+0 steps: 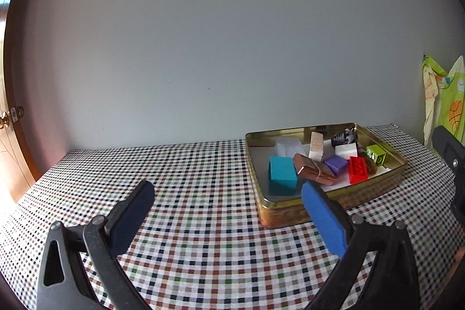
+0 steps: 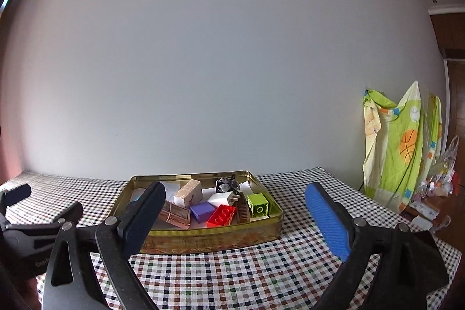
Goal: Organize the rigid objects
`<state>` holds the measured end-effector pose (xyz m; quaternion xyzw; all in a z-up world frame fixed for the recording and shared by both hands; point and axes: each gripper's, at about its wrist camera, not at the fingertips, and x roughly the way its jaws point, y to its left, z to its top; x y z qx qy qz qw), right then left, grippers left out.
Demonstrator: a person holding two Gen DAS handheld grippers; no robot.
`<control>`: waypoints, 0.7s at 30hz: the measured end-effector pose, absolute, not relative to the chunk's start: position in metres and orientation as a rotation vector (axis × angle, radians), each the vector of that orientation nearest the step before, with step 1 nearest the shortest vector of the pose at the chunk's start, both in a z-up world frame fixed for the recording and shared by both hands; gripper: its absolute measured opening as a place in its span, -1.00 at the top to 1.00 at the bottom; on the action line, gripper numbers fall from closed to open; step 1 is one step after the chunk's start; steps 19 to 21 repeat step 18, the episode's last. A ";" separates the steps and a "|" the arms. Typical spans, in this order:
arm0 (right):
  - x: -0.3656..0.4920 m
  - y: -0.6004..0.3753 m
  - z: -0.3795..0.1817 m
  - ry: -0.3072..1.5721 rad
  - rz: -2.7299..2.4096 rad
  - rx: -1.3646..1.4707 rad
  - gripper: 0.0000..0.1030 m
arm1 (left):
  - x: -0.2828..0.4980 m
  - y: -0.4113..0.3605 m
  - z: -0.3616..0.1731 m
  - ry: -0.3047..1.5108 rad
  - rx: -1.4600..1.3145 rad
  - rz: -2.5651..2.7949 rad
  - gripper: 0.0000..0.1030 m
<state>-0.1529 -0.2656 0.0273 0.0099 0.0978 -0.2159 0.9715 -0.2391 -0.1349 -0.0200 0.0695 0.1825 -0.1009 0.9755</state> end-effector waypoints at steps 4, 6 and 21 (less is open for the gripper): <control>-0.151 -0.270 0.029 0.209 -0.422 0.052 -0.92 | -0.246 -0.144 -0.017 0.354 0.165 -0.208 -0.99; -0.150 -0.272 0.029 0.213 -0.423 0.053 -0.92 | -0.249 -0.148 -0.015 0.351 0.163 -0.213 -0.99; -0.148 -0.279 0.026 0.226 -0.429 0.072 -0.92 | -0.252 -0.154 -0.011 0.369 0.139 -0.225 -0.99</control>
